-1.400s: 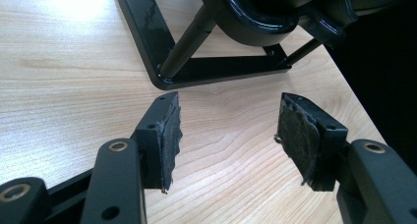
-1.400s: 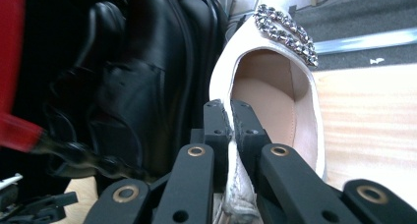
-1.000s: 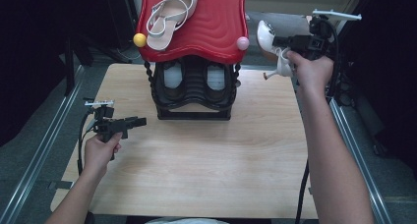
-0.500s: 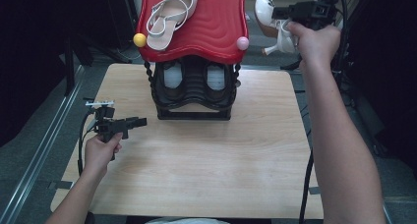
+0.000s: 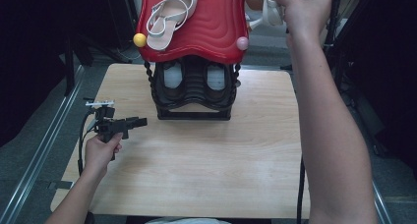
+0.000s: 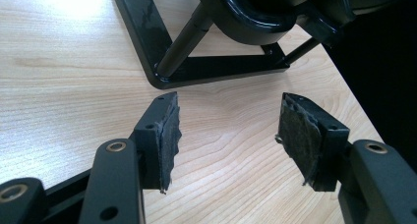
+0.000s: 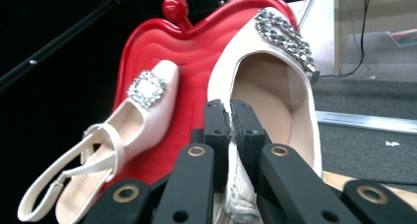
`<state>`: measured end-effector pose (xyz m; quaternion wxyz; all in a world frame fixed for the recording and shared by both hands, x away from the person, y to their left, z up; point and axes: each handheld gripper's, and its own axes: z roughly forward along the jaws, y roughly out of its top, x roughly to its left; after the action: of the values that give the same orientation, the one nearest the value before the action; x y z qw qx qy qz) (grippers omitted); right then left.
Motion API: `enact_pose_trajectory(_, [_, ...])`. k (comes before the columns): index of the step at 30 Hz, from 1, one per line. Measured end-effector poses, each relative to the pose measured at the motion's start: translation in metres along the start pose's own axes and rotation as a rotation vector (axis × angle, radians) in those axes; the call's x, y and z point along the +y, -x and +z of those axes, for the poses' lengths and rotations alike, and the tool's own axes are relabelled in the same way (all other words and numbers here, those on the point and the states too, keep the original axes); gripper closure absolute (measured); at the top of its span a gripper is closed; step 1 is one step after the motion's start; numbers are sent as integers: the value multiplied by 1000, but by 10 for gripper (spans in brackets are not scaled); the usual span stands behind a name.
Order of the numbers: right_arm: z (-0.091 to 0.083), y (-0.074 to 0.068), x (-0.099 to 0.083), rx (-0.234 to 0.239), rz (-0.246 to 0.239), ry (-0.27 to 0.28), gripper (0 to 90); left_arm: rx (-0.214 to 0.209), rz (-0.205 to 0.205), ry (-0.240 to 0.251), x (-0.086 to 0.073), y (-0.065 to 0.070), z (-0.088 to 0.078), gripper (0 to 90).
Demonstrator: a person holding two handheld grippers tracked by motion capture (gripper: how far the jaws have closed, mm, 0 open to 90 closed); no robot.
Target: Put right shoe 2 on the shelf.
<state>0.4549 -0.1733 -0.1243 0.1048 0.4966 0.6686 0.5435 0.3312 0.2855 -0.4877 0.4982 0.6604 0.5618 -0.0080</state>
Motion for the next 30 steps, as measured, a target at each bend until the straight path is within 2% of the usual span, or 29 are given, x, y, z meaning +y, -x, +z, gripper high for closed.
enact_pose_trajectory(5, [14,-13,0,27,-8,12,883,-2,2,4,0,0,-1,414])
enact_pose_trajectory(12, [37,-22,-11,17,-55,2,883,-3,0,0,1,-1,-2,416])
enact_pose_trajectory(14, [42,-24,-15,31,-62,4,883,-1,1,2,1,-1,-2,419])
enact_pose_trajectory(18, [48,-33,-23,5,-118,-2,883,-2,1,3,0,0,-2,417])
enact_pose_trajectory(22, [58,-38,-33,13,-139,-19,882,-5,5,3,0,0,-1,416])
enact_pose_trajectory(26, [69,-38,-42,29,-140,-39,881,-1,2,3,0,-1,-2,416])
enact_pose_trajectory(30, [76,-41,-50,9,-166,-52,880,-3,-1,1,1,-1,-2,415])
